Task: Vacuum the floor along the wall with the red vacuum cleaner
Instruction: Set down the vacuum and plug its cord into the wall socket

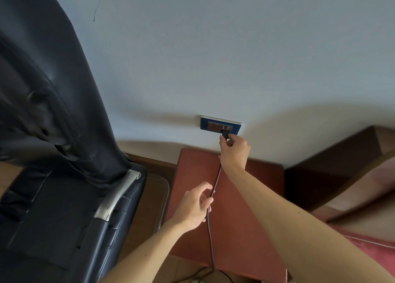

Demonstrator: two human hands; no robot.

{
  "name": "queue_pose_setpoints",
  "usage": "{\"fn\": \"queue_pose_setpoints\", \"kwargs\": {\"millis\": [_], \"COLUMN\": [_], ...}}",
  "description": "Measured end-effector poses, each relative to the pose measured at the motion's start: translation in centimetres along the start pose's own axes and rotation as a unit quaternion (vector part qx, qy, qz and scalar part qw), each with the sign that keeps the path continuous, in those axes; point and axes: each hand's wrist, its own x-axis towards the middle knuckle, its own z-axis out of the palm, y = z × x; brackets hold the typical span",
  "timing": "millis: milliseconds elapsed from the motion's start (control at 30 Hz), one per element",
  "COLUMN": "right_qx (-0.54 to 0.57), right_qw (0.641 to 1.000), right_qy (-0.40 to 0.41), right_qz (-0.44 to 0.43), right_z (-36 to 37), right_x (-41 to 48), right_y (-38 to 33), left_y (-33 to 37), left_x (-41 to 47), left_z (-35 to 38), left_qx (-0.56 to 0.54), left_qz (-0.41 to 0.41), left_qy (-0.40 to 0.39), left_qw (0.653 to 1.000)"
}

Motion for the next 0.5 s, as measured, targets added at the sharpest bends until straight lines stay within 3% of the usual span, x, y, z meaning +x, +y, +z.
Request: {"fn": "queue_pose_setpoints", "kwargs": {"millis": [500], "right_qx": [-0.072], "right_qw": [0.995], "right_qy": [-0.048], "right_qz": [-0.049], "right_z": [-1.0], "right_x": [0.9], "right_y": [-0.9], "left_y": [0.3], "left_x": [1.1], "left_z": [0.3], "left_qx": [0.003], "left_qz": [0.012], "left_qy": [-0.014], "left_qw": [1.000]}}
